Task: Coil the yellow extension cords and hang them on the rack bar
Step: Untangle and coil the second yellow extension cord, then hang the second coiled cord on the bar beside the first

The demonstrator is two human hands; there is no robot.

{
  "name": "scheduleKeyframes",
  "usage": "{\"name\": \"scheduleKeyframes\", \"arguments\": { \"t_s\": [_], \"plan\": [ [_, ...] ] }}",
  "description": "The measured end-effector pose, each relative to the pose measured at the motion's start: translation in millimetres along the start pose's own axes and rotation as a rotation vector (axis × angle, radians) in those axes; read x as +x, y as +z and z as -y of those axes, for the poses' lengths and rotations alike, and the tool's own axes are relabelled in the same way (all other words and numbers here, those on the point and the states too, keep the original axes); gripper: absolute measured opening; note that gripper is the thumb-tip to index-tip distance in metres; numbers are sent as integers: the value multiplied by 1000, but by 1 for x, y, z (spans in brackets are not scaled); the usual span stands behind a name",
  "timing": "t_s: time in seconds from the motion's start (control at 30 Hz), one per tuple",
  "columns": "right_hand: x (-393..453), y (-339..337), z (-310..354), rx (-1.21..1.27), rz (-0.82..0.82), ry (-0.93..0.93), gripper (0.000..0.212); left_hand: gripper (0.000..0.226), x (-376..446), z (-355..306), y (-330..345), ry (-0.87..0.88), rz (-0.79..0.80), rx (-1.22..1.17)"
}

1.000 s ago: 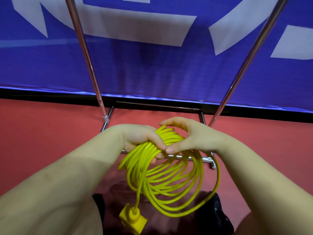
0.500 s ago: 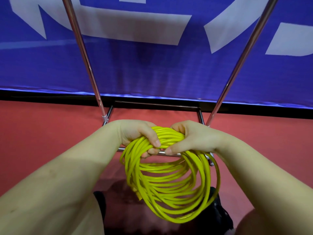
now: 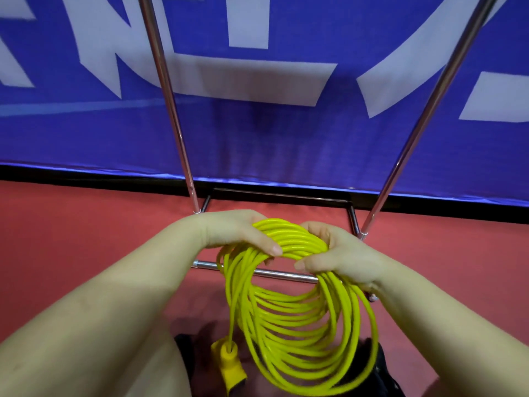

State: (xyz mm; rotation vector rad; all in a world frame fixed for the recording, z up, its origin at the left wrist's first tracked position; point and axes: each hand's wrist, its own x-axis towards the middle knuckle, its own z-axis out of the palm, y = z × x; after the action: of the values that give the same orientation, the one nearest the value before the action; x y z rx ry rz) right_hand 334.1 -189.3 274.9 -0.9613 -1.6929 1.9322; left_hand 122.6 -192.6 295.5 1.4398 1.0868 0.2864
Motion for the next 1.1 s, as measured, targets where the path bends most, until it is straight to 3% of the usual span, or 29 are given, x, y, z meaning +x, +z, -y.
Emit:
{"name": "scheduleKeyframes", "arguments": {
  "t_s": [0.07, 0.2, 0.37, 0.53, 0.6, 0.67, 0.77, 0.83, 0.97, 1.1],
  "plan": [
    [-5, -3, 17, 15, -25, -65, 49, 44, -7, -7, -5, 88, -135, 16],
    [-23, -19, 65, 55, -98, -177, 42, 92, -19, -14, -14, 260, -351, -66],
    [-46, -42, 136, -8, -243, -326, 46, 104, -17, -54, -12, 471, -544, -146],
    [-69, -54, 190, -41, -388, -472, 16, 144, -13, -125, -20, 510, -580, -125],
    [-78, -61, 205, -39, -452, -509, 12, 146, -11, -151, -17, 516, -576, -97],
    [-87, -69, 218, -44, -475, -522, 16, 139, -9, -172, -16, 545, -513, -103],
    [-102, -83, 238, -13, -458, -558, 19, 109, -12, -198, -19, 627, -267, -326],
    [-109, -92, 252, -1, -420, -587, 17, 100, -17, -215, -25, 599, -101, -446],
    [-116, -108, 276, 4, -378, -616, 30, 80, -19, -248, -38, 558, 185, -332],
    [-118, -120, 291, -51, -380, -642, 24, 74, -3, -269, -34, 693, 520, -186]
  ]
}}
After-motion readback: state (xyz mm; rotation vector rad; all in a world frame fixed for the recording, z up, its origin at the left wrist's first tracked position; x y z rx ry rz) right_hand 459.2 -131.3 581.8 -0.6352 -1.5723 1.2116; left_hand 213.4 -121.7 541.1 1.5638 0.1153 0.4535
